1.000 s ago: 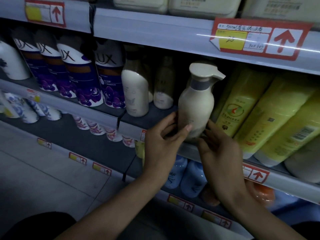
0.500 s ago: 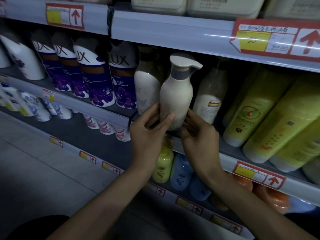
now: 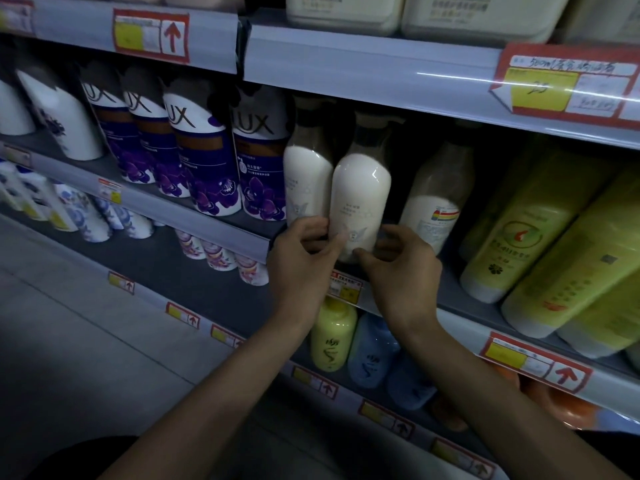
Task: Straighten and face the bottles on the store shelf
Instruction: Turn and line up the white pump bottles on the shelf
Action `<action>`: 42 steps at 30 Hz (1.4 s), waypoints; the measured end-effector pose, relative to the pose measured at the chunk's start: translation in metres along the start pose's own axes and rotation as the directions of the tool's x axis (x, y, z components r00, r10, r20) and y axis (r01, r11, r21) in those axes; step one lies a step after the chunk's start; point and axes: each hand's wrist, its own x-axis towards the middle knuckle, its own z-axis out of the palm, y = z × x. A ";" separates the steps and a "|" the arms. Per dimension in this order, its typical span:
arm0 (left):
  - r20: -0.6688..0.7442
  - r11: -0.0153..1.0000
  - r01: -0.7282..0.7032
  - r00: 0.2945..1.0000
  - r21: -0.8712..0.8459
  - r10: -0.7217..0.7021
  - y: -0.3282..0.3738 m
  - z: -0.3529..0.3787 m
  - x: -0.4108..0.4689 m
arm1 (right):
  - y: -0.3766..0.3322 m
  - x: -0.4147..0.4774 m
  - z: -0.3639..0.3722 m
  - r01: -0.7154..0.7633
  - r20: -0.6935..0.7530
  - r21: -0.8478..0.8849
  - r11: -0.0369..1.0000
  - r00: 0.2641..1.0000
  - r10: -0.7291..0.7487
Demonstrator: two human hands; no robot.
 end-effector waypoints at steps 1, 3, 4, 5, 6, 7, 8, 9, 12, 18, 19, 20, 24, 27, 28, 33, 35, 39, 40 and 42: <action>-0.009 0.999 0.003 1.000 0.036 -0.003 -0.002 0.000 0.000 | 0.000 0.000 0.001 -0.013 -0.002 -0.002 1.000 1.000 0.013; -0.007 0.996 0.009 1.000 0.093 -0.009 -0.004 0.000 0.000 | 0.001 0.001 0.005 -0.025 -0.008 -0.005 1.000 1.000 0.024; -0.001 0.993 0.004 1.000 0.119 -0.004 -0.005 0.000 0.000 | 0.001 0.001 0.006 -0.029 -0.015 -0.008 1.000 0.999 0.028; 0.005 0.990 -0.008 1.000 0.142 0.007 -0.004 0.001 0.001 | 0.001 0.002 0.008 -0.035 -0.022 -0.010 0.999 0.999 0.035; 0.013 0.987 -0.021 1.000 0.160 0.019 -0.003 0.001 0.001 | 0.001 0.004 0.009 -0.045 -0.030 -0.012 0.999 0.999 0.045; 0.022 0.985 -0.033 0.999 0.170 0.029 -0.001 0.002 0.002 | 0.001 0.005 0.011 -0.057 -0.035 -0.014 0.998 0.998 0.056; 0.030 0.984 -0.040 0.999 0.173 0.036 0.000 0.003 0.002 | 0.001 0.007 0.011 -0.068 -0.038 -0.016 0.998 0.997 0.068; 0.034 0.984 -0.042 0.999 0.175 0.036 0.001 0.004 0.002 | 0.002 0.008 0.013 -0.078 -0.040 -0.015 0.997 0.996 0.078; 0.004 0.982 -0.034 0.999 0.188 0.034 0.002 0.007 0.003 | 0.002 0.012 0.016 -0.097 -0.052 -0.008 0.995 0.994 0.097; -0.026 0.981 -0.039 0.999 0.188 0.044 -0.001 0.011 0.006 | 0.002 0.013 0.021 -0.105 -0.070 0.001 0.994 0.992 0.105; -0.029 0.981 -0.038 0.999 0.189 0.045 -0.002 0.011 0.007 | 0.002 0.013 0.021 -0.102 -0.068 -0.003 0.995 0.992 0.102; -0.030 0.981 -0.037 0.999 0.188 0.043 -0.003 0.010 0.007 | 0.002 0.014 0.021 -0.101 -0.065 -0.009 0.995 0.993 0.100; -0.011 0.984 -0.030 0.999 0.177 0.032 -0.003 0.010 0.007 | 0.001 0.014 0.016 -0.100 -0.024 -0.025 0.995 0.995 0.099; -0.002 0.985 -0.014 1.000 0.173 0.014 0.000 0.009 0.003 | 0.001 0.009 0.003 -0.073 0.036 -0.060 0.995 0.996 0.076; -0.004 0.985 -0.010 1.000 0.170 0.011 0.001 0.009 0.001 | 0.002 0.006 -0.004 -0.059 0.051 -0.078 0.995 0.997 0.064; 0.087 0.983 -0.045 0.996 0.176 0.030 0.007 0.015 -0.023 | 0.009 -0.002 -0.043 -0.056 0.065 -0.117 0.992 0.996 0.064; 0.180 0.983 -0.082 0.982 0.164 0.051 0.013 0.023 -0.029 | 0.013 0.001 -0.054 -0.083 0.026 -0.099 0.992 0.996 0.086; 0.299 0.988 -0.081 0.954 0.134 0.038 0.024 0.042 -0.035 | 0.018 0.000 -0.065 -0.144 0.008 -0.086 0.986 0.989 0.146; 0.315 0.990 -0.069 0.949 0.120 0.028 0.026 0.047 -0.036 | 0.018 -0.001 -0.065 -0.172 0.015 -0.065 0.983 0.985 0.173; 0.330 0.994 -0.044 0.944 0.097 0.010 0.031 0.056 -0.036 | 0.017 -0.001 -0.063 -0.236 0.027 0.001 0.972 0.972 0.236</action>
